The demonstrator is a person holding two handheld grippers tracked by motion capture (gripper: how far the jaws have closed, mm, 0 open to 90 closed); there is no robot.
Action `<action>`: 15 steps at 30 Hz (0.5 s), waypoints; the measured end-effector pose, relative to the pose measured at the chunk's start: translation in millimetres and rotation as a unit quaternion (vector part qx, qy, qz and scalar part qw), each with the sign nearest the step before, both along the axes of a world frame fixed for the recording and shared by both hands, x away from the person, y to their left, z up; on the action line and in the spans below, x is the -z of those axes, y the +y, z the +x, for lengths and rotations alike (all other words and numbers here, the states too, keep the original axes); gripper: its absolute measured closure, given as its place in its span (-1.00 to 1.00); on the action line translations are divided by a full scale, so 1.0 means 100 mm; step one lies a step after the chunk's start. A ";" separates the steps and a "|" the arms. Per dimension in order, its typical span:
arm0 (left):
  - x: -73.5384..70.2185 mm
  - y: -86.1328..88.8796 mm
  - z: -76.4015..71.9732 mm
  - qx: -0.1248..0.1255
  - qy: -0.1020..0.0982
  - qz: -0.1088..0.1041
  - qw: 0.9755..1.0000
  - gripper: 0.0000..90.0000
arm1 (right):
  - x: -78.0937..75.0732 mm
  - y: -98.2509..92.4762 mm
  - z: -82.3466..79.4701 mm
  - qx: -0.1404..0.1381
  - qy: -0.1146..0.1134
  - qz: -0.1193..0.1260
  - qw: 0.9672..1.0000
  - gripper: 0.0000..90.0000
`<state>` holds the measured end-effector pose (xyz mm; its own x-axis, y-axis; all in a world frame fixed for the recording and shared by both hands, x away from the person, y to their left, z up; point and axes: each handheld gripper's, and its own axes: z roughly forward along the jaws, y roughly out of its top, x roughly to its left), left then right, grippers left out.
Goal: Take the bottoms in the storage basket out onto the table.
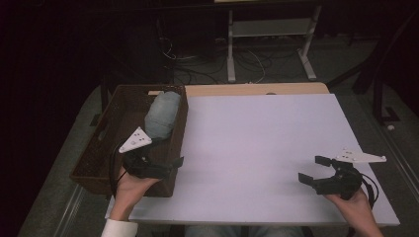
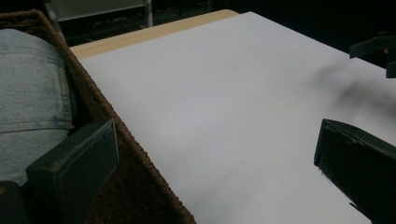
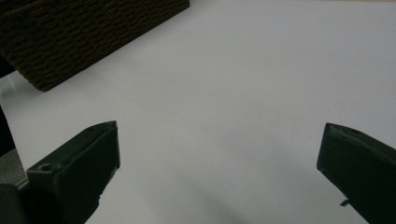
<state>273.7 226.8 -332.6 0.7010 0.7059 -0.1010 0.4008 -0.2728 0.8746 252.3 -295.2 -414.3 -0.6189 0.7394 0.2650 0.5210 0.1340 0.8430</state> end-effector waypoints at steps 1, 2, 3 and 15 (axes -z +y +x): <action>0.00 0.00 0.00 0.002 0.000 0.003 1.000 -1.00 | 0.01 -0.02 0.01 0.004 0.004 0.002 1.000 -1.00; 0.00 -0.01 0.00 0.003 0.002 0.003 1.000 -1.00 | 0.01 -0.03 0.02 0.005 0.005 0.002 1.000 -1.00; 0.01 -0.02 0.00 0.003 0.002 0.002 1.000 -1.00 | 0.01 -0.04 0.02 0.006 0.006 0.003 1.000 -1.00; 0.01 -0.05 -0.02 0.012 0.004 0.002 1.000 -1.00 | 0.00 -0.06 -0.01 0.009 0.005 0.006 1.000 -1.00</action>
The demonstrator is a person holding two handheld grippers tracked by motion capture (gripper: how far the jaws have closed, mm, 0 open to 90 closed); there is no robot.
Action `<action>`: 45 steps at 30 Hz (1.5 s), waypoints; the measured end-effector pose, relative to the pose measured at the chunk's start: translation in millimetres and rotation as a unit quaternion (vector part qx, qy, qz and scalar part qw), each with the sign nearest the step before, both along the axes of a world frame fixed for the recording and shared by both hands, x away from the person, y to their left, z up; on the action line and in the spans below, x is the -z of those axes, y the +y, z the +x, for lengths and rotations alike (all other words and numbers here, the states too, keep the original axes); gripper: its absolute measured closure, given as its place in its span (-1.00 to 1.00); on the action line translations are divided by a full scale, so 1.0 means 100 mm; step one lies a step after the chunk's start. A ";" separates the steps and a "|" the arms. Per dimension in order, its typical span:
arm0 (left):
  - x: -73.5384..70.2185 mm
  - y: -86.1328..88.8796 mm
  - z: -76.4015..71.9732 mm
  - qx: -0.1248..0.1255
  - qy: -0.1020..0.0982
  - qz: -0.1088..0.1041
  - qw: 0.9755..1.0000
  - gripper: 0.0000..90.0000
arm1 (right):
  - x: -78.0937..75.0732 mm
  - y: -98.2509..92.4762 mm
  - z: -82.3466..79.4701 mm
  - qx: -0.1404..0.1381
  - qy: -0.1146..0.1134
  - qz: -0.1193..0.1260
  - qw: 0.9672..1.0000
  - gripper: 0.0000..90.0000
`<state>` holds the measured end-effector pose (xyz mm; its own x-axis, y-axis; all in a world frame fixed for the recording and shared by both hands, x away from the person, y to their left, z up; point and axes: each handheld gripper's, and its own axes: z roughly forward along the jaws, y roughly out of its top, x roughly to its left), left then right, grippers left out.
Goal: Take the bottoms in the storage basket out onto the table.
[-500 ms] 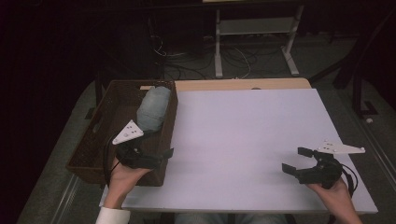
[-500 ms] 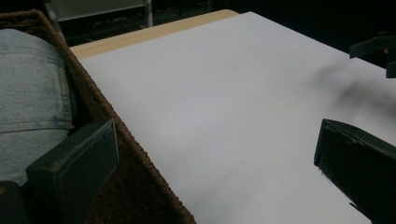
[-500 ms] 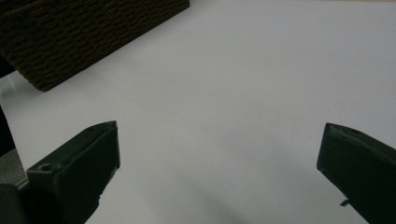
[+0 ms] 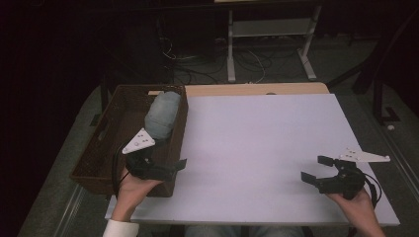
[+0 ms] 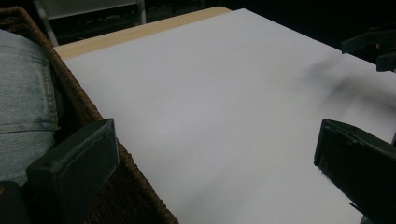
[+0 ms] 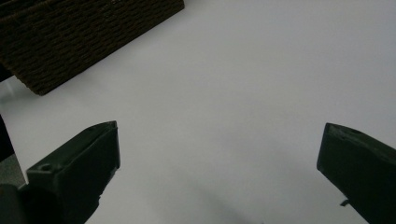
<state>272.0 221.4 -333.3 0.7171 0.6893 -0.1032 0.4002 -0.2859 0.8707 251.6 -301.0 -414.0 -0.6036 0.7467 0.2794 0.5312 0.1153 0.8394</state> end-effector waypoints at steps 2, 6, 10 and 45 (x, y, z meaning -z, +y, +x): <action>0.00 -0.01 0.00 0.000 0.001 -0.001 1.000 -1.00 | -0.01 0.01 -0.01 -0.002 -0.002 -0.001 1.000 -1.00; 0.00 -0.02 -0.01 0.000 0.002 0.001 1.000 -1.00 | 0.00 0.00 -0.01 -0.002 0.000 0.000 1.000 -1.00; 0.00 -0.03 -0.01 0.002 0.004 0.003 1.000 -1.00 | -0.01 0.01 -0.01 -0.005 -0.001 0.002 1.000 -1.00; -0.19 0.02 0.22 -0.007 0.015 0.017 1.000 -1.00 | 0.00 0.04 0.00 -0.016 0.002 -0.003 1.000 -1.00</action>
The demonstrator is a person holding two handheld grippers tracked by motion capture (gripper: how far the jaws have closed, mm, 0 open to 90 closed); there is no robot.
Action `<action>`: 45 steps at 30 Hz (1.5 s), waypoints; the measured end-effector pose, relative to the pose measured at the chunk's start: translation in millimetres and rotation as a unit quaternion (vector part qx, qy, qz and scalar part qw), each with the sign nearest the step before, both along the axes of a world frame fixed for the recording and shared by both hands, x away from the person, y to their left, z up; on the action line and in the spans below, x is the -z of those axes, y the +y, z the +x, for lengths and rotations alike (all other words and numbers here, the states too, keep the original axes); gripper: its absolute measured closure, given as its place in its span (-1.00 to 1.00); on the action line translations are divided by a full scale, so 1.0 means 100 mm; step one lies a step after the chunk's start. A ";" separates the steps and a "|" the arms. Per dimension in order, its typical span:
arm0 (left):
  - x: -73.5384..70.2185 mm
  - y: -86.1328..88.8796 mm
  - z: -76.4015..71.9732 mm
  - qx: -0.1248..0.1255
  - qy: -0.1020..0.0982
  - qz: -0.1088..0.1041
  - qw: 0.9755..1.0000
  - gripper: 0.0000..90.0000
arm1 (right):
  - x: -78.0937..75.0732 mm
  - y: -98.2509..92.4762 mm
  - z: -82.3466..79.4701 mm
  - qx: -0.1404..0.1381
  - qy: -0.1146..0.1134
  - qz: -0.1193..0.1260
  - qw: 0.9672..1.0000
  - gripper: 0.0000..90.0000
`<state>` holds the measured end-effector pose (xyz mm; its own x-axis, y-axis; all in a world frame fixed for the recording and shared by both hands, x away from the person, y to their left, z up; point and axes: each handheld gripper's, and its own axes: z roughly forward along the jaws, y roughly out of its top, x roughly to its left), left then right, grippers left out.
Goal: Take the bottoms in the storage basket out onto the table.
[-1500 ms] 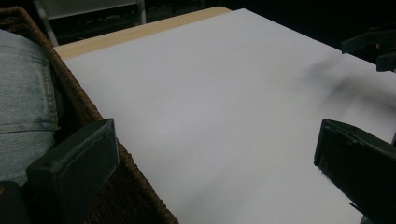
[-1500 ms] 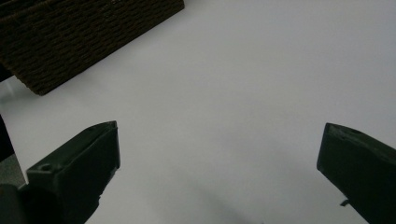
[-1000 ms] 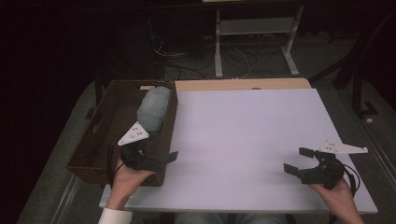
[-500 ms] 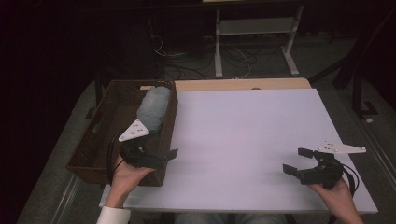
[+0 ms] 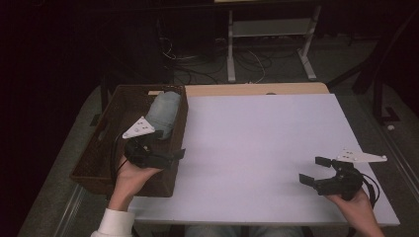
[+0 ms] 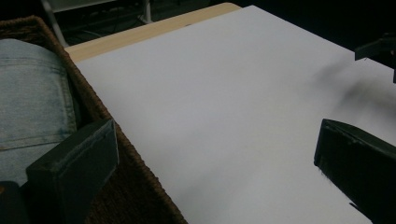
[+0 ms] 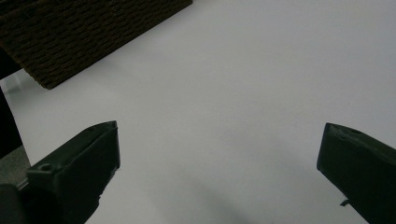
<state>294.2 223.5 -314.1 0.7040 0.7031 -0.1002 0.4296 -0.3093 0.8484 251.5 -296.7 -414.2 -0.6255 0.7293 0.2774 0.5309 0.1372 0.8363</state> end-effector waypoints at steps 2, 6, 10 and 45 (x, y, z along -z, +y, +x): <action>-0.01 0.02 0.02 -0.001 0.001 0.001 1.000 -1.00 | 0.00 0.00 0.00 0.000 0.000 0.000 1.000 -1.00; -0.03 0.05 0.05 -0.006 0.002 0.001 1.000 -1.00 | 0.00 0.00 0.00 0.000 0.000 0.000 1.000 -1.00; -0.06 0.07 0.08 -0.007 0.004 0.002 1.000 -1.00 | 0.00 0.00 0.00 -0.001 0.000 0.000 1.000 -1.00; -0.31 0.32 0.43 -0.040 0.012 -0.007 0.999 -1.00 | 0.00 0.01 0.00 -0.005 0.000 0.000 1.000 -1.00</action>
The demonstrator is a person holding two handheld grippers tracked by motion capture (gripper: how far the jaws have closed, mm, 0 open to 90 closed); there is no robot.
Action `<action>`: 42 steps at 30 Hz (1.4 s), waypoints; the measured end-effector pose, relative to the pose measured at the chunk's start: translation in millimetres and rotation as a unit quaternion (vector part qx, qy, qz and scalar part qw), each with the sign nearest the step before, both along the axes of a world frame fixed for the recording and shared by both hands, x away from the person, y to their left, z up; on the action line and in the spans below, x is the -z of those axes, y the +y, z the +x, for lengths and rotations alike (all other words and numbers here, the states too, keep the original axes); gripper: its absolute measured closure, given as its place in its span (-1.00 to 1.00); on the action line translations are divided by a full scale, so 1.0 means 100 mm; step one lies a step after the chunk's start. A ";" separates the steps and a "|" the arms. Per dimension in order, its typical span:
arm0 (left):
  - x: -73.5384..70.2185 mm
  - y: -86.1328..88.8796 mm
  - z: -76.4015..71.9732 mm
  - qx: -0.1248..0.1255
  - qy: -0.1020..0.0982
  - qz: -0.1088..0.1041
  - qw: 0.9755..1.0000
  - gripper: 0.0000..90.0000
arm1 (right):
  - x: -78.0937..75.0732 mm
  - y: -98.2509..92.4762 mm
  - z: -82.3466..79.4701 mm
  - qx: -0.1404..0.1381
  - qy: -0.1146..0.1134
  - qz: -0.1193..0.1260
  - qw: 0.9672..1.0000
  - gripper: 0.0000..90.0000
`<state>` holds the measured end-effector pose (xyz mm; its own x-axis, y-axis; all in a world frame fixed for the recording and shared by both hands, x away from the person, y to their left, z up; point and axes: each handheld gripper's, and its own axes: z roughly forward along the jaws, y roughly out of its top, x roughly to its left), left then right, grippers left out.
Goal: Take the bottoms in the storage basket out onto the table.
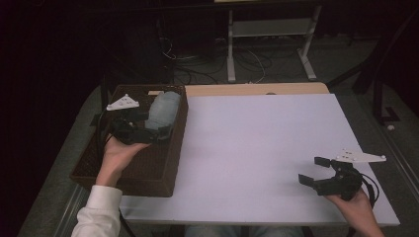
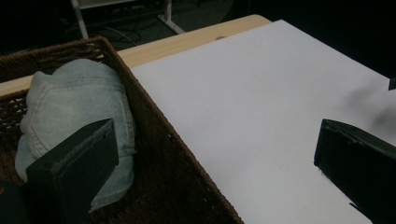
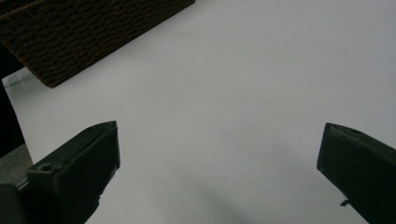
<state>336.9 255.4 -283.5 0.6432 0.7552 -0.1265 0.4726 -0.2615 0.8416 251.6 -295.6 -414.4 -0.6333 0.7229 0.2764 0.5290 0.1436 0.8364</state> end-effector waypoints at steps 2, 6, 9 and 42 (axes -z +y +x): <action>-0.01 0.02 0.02 -0.003 0.001 -0.003 1.000 -1.00 | 0.00 0.00 0.00 0.000 0.000 0.000 1.000 -1.00; -0.01 0.04 0.06 -0.006 0.005 -0.001 1.000 -1.00 | 0.00 0.00 0.00 -0.001 0.000 0.000 1.000 -1.00; -0.02 0.07 0.10 -0.012 0.007 -0.005 1.000 -1.00 | 0.00 0.01 0.00 -0.001 0.000 -0.001 1.000 -1.00; -0.03 0.36 0.53 -0.064 0.022 -0.039 0.997 -1.00 | 0.01 0.01 0.00 -0.003 0.004 -0.003 1.000 -1.00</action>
<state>390.2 291.1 -280.4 0.5342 0.8179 -0.2138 0.5342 -0.1306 0.8352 251.6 -294.1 -415.1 -0.6358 0.7205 0.2767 0.5345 0.1523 0.8313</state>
